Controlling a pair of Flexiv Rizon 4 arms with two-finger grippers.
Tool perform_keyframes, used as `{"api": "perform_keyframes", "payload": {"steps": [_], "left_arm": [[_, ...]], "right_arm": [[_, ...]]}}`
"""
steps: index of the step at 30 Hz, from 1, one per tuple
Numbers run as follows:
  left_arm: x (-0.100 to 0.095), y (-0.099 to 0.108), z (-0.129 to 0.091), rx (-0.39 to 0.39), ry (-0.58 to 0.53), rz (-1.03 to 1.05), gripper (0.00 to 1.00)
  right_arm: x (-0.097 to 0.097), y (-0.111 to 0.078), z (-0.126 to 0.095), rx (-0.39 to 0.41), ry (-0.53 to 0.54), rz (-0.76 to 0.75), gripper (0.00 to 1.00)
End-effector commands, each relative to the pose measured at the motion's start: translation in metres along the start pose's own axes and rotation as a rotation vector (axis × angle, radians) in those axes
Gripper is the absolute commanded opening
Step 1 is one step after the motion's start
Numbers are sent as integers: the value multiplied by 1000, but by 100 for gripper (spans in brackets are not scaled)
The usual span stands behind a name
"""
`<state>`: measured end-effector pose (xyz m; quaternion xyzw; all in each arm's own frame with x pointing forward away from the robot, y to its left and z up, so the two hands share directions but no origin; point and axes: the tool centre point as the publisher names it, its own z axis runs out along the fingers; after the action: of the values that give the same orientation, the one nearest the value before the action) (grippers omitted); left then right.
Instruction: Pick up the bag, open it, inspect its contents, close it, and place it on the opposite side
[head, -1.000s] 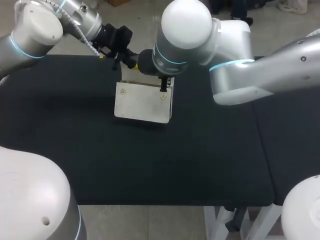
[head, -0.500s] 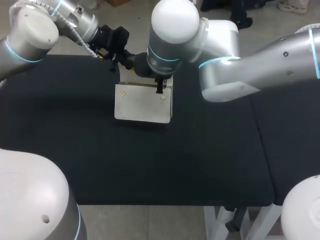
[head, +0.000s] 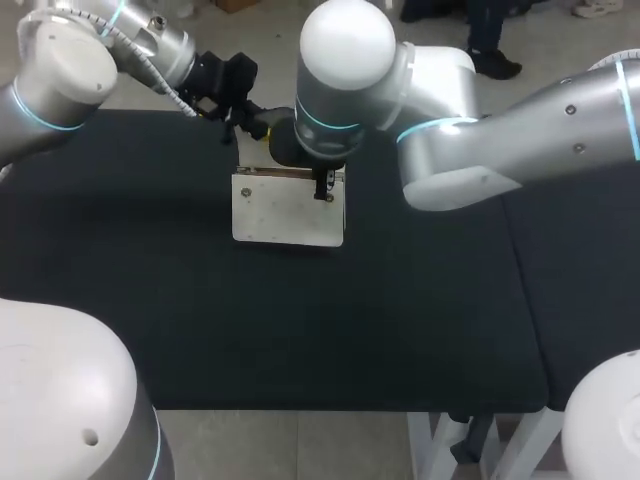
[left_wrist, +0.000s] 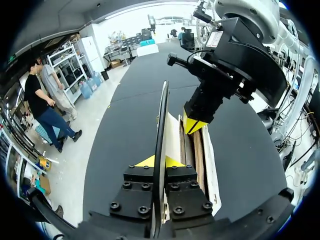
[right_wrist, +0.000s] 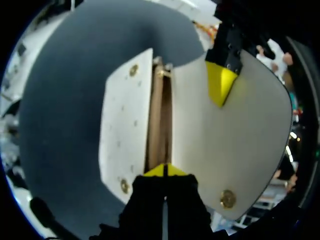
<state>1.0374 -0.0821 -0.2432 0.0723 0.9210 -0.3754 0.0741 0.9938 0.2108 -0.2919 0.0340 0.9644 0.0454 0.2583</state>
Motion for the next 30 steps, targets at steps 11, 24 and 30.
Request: {"api": "perform_keyframes", "payload": {"steps": [11, 24, 30], "left_arm": [[4, -5, -4, 19, -51, -21, 0], [7, -3, -2, 47, -64, -14, 0], [8, -3, -2, 54, -67, -3, 0]], "right_arm": [[15, 1, 3, -11, 32, -10, 0], [31, 8, 11, 14, 128, -49, 0], [32, 13, 17, 4, 187, -60, 0]]}}
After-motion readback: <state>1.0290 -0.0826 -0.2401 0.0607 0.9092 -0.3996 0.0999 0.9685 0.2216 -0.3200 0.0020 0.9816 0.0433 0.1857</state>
